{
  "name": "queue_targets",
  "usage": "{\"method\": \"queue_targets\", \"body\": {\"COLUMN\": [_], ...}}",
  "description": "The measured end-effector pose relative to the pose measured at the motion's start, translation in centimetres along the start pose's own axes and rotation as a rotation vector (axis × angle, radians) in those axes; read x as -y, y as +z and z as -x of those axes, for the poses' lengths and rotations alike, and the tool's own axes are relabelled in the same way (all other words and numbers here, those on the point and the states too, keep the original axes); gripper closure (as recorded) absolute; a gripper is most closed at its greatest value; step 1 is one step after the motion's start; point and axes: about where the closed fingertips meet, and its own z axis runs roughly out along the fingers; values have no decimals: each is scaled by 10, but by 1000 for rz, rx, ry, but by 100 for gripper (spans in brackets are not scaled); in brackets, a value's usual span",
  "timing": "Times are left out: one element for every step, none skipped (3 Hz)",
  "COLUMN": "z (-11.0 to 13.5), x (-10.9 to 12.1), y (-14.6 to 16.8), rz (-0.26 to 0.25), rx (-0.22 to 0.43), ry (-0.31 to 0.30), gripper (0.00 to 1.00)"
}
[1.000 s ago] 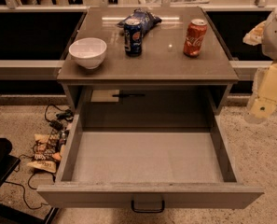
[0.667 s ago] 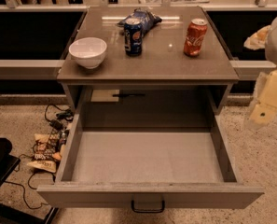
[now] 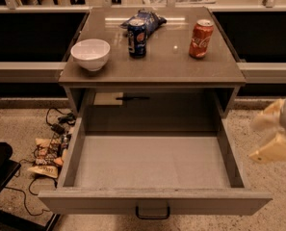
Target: Close top drawer
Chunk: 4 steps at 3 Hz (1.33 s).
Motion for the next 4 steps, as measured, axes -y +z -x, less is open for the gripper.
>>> {"method": "queue_targets", "body": {"z": [-37,-72,-124,-123], "x": [-29,-65,-115,-115], "y": [47,85,143,143], "rz": [6,-14,-13,-14], "rx": [-20,-40,-103,-102], "ry": [33,32,11,9], "gripper": [72,95,100,100]}}
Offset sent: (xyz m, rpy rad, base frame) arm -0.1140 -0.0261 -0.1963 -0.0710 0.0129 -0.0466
